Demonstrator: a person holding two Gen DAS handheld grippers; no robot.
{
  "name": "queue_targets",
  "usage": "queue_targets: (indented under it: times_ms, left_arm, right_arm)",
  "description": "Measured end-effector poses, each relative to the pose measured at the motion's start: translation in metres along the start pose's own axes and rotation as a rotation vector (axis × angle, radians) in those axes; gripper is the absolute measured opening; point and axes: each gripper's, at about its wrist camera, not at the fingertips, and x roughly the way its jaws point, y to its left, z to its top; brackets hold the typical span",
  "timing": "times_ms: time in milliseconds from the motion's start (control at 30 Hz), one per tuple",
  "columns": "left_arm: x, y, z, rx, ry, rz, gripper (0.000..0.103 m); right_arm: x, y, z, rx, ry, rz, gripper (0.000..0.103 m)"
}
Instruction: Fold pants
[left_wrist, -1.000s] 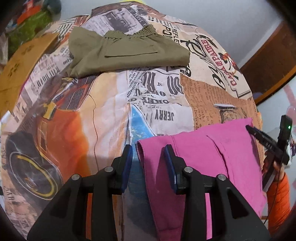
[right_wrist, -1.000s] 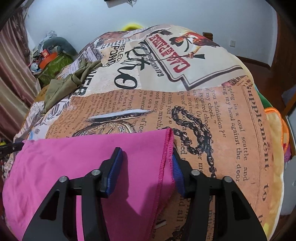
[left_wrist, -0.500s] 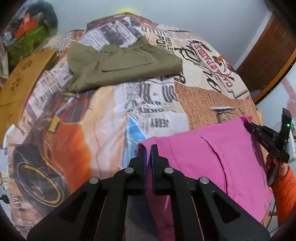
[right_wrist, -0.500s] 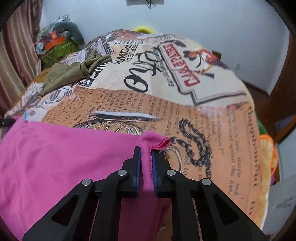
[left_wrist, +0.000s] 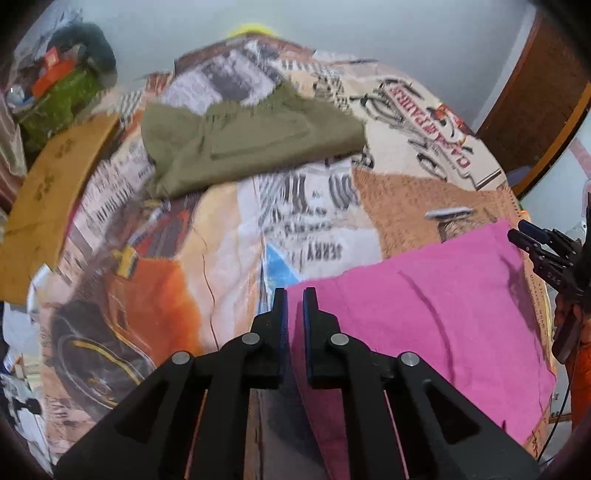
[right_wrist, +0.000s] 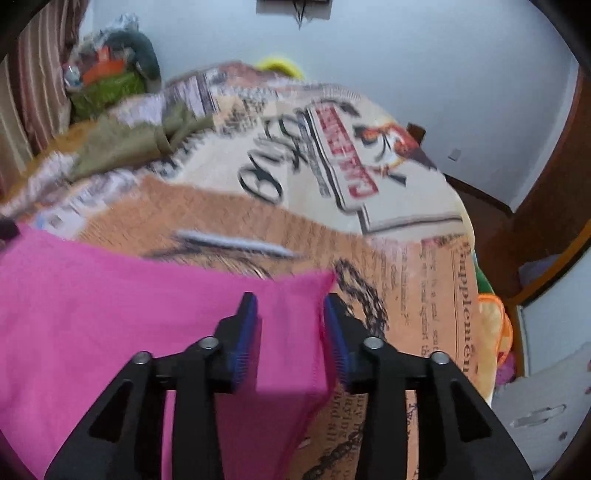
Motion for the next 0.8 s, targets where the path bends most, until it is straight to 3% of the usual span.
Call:
queue_targets:
  times_ms: [133,267,333,433,533,633,800]
  left_arm:
    - [-0.005,-0.016,0.001,0.023,0.006,-0.072,0.011]
    - [0.015,-0.031,-0.015,0.07,0.085,-0.058,0.015]
    - [0.018,-0.032,-0.024,0.077,0.078,-0.043,0.022]
    - [0.012,-0.024,-0.027,0.057,0.066,-0.04,0.034]
    - [0.008,-0.016,-0.033,0.032,0.078,-0.069,0.036]
    - [0.0,-0.019,-0.041,0.054,0.064,-0.033,0.044]
    - [-0.017,-0.02,-0.051,0.068,0.07,-0.015,0.045]
  right_arm:
    - [-0.014,0.015,0.01,0.017,-0.026,0.123,0.059]
    - [0.011,0.043,0.001,-0.033,0.111,0.225,0.059]
    - [0.023,0.057,-0.013,-0.078,0.188,0.223,0.059]
    - [0.01,0.062,-0.026,-0.137,0.139,0.189,0.059]
    - [0.0,0.054,-0.031,-0.105,0.178,0.222,0.059]
    - [-0.009,0.046,-0.039,-0.077,0.2,0.235,0.059]
    - [-0.028,0.046,-0.05,-0.054,0.211,0.213,0.059]
